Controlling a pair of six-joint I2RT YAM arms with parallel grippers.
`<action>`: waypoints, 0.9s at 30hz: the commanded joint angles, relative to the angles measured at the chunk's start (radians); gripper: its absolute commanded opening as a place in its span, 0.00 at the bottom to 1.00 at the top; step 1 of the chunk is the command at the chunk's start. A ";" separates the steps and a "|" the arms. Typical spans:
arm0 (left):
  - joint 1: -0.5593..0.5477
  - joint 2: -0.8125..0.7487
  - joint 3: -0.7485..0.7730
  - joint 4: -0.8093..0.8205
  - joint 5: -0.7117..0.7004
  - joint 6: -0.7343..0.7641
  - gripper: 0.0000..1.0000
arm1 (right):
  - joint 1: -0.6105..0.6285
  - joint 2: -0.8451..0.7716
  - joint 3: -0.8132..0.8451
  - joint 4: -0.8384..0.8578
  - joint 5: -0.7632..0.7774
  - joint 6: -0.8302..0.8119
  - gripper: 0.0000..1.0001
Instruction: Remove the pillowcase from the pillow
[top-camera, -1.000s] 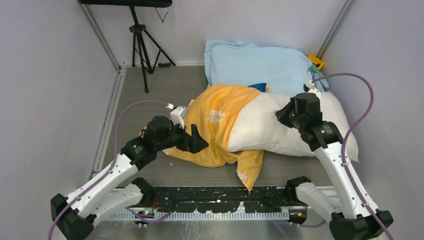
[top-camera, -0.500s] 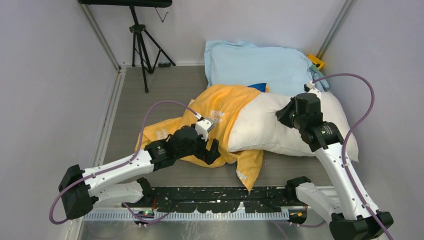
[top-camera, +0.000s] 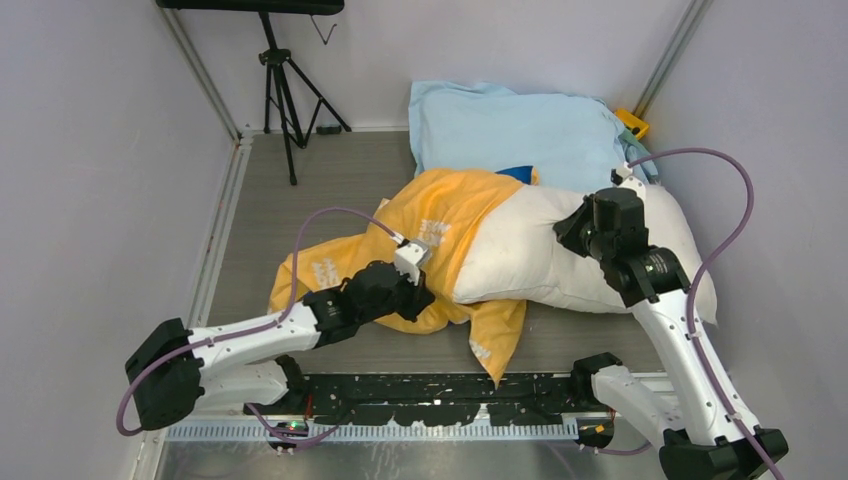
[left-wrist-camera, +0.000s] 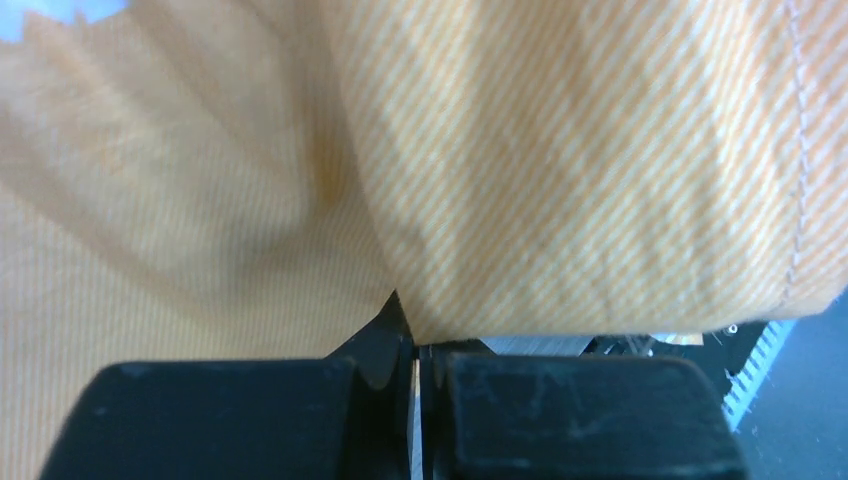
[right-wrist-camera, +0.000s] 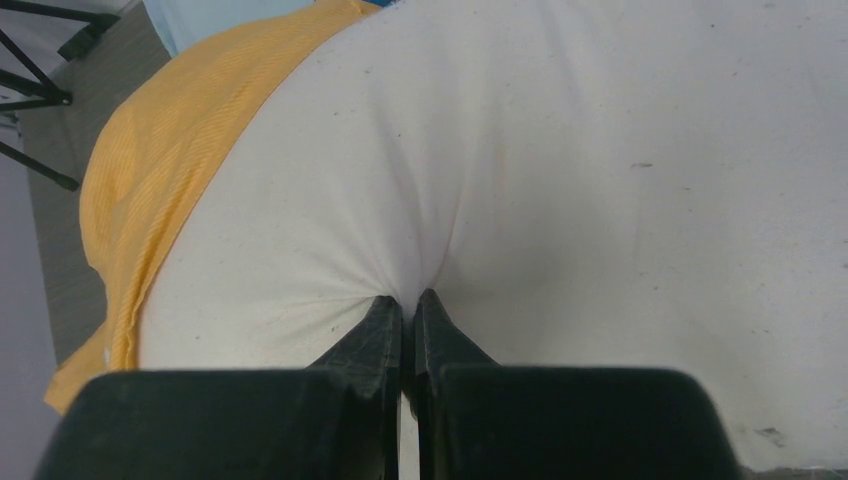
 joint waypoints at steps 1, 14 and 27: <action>0.011 -0.117 -0.056 0.020 -0.155 -0.062 0.00 | -0.005 -0.059 0.031 0.116 0.077 0.033 0.00; 0.755 -0.507 -0.101 -0.484 -0.120 -0.293 0.00 | -0.005 -0.272 -0.007 0.103 0.431 0.065 0.00; 0.989 -0.459 0.045 -0.654 -0.319 -0.400 0.00 | -0.004 -0.332 0.112 0.172 0.561 0.007 0.00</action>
